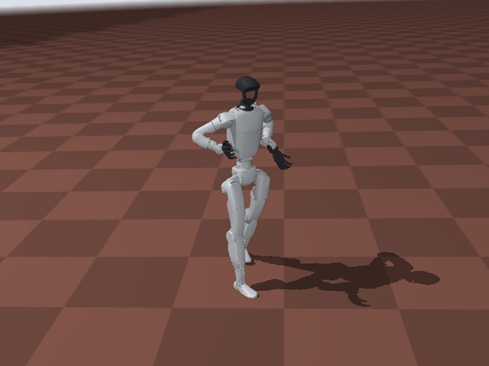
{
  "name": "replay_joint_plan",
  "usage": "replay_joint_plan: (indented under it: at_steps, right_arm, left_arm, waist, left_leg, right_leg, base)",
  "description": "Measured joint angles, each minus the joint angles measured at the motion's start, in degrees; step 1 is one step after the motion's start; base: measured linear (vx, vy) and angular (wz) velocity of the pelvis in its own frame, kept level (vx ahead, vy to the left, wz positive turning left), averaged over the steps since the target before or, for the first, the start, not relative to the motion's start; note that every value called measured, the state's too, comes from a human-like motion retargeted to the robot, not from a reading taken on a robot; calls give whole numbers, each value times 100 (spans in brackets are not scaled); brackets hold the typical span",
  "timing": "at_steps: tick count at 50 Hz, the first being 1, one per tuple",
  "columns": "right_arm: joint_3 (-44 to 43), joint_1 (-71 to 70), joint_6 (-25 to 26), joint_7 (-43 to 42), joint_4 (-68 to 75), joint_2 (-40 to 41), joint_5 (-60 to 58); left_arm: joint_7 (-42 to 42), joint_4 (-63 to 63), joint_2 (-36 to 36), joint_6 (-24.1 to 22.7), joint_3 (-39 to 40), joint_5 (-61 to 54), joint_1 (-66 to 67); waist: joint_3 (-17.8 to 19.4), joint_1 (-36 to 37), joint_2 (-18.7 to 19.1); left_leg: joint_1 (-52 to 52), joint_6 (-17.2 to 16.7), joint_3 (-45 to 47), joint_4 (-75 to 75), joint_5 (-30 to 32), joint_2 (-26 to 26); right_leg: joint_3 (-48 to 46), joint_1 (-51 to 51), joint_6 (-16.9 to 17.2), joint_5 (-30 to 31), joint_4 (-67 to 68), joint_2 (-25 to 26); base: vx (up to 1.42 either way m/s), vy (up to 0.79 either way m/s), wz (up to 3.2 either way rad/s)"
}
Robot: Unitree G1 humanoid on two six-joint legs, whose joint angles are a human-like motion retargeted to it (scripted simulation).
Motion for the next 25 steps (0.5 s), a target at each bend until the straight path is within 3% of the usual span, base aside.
replay_joint_plan:
  at_steps: [5, 8, 12, 15, 18, 25]
  right_arm:
    - [0, 108, -126, -165, -99, 33, -35]
    - [80, 64, -113, -321, -121, -17, -24]
    - [194, -73, -38, -385, -91, -96, 68]
    - [252, -154, -11, -406, -27, -83, 76]
    - [275, -226, 61, -416, 56, -41, -25]
    - [307, -397, 213, -399, 151, 41, -227]
  left_arm:
    - [-16, 57, -12, 0, 29, 63, 118]
    - [2, 83, -58, 89, 40, 0, 147]
    - [118, 2, -54, 196, 93, -10, 169]
    - [153, -49, -59, 184, 152, -10, 187]
    - [106, -53, -58, 125, 252, -10, 182]
    - [145, -48, -201, 109, 513, -10, 234]
  waist:
    - [-158, 243, -187]
    - [-367, 226, -382]
    - [-522, 291, -488]
    - [-495, 515, -532]
    - [-438, 874, -484]
    - [-268, 1511, 37]
  left_leg:
    - [-456, -138, -28, 1170, 819, -418]
    - [-1824, -90, 868, 3118, 1137, -564]
    - [-3305, 784, 2824, 4866, 627, 296]
    - [-3704, 1192, 3825, 4836, -19, 660]
    - [-3790, 924, 4181, 3586, -39, 460]
    - [-3156, -230, 5633, -514, 941, 329]
  right_leg:
    - [-505, 507, 0, -623, 85, -640]
    - [-994, 573, 0, -860, 160, -1095]
    - [-1680, 657, -51, -1104, 296, -1381]
    - [-2027, 778, -96, -1239, 395, -1447]
    - [-2249, 935, -183, -1347, 434, -1341]
    - [-2791, 1715, -173, -1672, 354, -494]
  base:
    - [53, -8, 112]
    - [43, -9, 175]
    - [38, -13, 170]
    - [37, -14, 110]
    - [39, -9, 56]
    - [44, -1, 40]
